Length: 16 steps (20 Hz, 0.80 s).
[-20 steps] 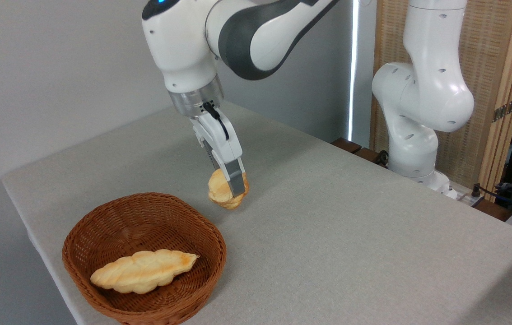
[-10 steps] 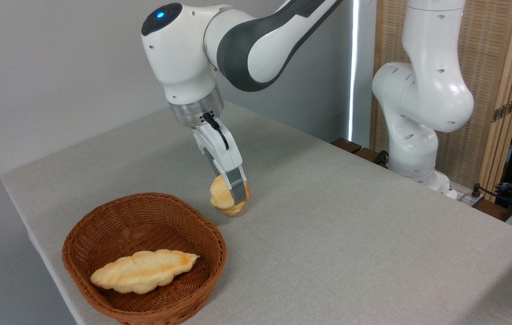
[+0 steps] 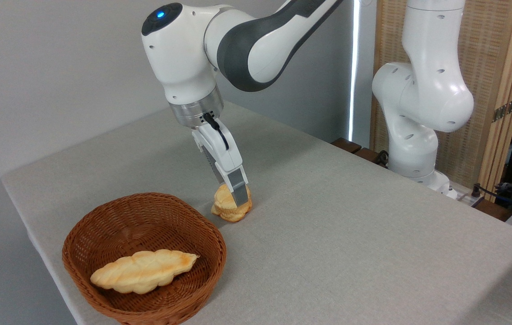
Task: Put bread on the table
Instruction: 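Open the gripper to release the bun and raise it away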
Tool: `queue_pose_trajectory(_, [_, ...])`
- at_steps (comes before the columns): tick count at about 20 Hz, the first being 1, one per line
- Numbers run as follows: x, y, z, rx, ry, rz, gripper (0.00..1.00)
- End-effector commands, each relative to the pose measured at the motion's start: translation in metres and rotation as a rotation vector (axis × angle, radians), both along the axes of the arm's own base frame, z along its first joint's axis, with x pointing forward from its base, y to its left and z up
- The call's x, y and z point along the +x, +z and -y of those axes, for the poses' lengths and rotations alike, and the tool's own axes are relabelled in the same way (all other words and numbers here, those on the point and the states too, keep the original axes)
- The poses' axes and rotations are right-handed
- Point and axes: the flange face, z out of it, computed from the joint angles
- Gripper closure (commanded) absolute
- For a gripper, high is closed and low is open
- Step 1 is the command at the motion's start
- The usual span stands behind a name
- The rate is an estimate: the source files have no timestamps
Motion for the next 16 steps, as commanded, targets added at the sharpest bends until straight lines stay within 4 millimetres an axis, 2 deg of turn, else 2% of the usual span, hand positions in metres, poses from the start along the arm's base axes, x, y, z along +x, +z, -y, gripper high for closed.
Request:
queue_pose_trajectory(1, [0.002,0.004,-0.001,-0.004,0.015,0.014,0.00])
queue_pose_trajectory(3, [0.003,0.006,-0.001,-0.006,0.015,0.020,0.00])
queue_pose_trajectory(8, [0.020,0.041,-0.011,-0.014,0.035,0.100,0.00])
queue_pose_trajectory(11, [0.033,0.067,-0.036,-0.007,0.078,0.155,0.00])
queue_pose_trajectory(14, [0.037,0.079,-0.041,-0.008,0.087,0.181,0.00])
queue_pose_trajectory(16, [0.041,0.086,-0.054,0.001,0.104,0.198,0.00])
